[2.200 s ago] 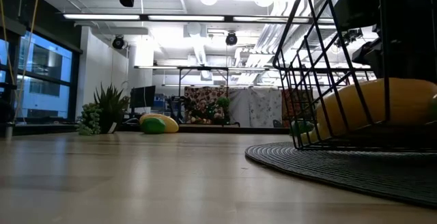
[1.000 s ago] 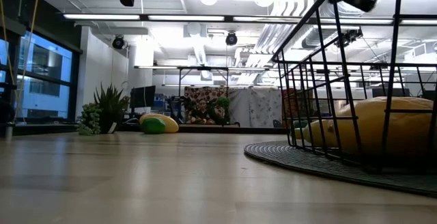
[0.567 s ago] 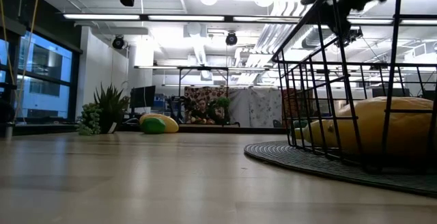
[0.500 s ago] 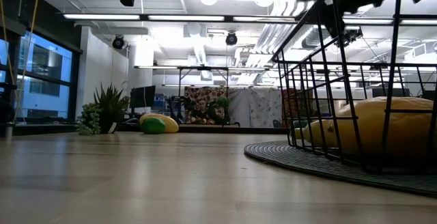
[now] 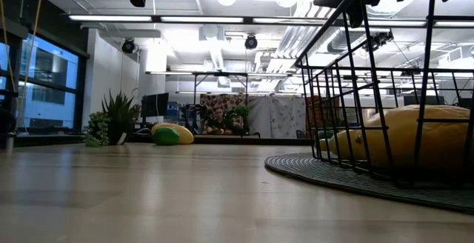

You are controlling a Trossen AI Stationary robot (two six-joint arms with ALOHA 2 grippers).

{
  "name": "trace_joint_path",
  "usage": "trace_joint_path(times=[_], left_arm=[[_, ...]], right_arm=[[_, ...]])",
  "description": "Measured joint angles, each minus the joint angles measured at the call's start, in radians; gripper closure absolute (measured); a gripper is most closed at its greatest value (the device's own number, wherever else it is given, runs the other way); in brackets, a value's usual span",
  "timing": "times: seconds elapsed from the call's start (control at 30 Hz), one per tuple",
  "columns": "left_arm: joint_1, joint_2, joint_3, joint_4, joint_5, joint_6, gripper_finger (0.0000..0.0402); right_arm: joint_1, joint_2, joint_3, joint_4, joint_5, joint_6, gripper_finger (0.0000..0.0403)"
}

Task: Build produce basket
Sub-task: Put the purple grapes into the black basket

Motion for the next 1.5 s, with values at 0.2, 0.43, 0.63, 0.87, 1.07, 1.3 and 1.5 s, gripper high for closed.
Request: trace_joint_path(times=[0.2, 0.43, 0.63, 0.87, 1.07, 1.3, 1.5], left_arm=[[0.000, 0.000, 0.000, -0.001, 0.000, 0.000, 0.0202], [0.000, 0.000, 0.000, -0.008, -0.001, 0.000, 0.0201], [0.000, 0.000, 0.000, -0.016, 0.000, -0.024, 0.0180], [0.000, 0.000, 0.000, -0.033, 0.044, -0.026, 0.0134], [0.000, 0.000, 0.000, -0.034, 0.073, -0.068, 0.0114], [-0.053, 0.005, 0.092, -0.327, 0.113, -0.165, 0.0116], [-0.188, 0.092, 0.237, -0.807, 0.120, -0.399, 0.0117]], right_arm=[[0.000, 0.000, 0.000, 0.000, 0.000, 0.023, 0.0214], [0.000, 0.000, 0.000, -0.002, 0.000, 0.052, 0.0214], [0.000, 0.000, 0.001, -0.003, -0.017, 0.053, 0.0214], [0.000, 0.000, 0.001, -0.004, -0.026, 0.053, 0.0214], [0.000, 0.000, 0.001, -0.004, -0.026, 0.053, 0.0214], [0.001, 0.000, 0.001, -0.028, -0.026, 0.053, 0.0214], [0.001, 0.000, 0.001, -0.047, -0.026, 0.053, 0.0214]])
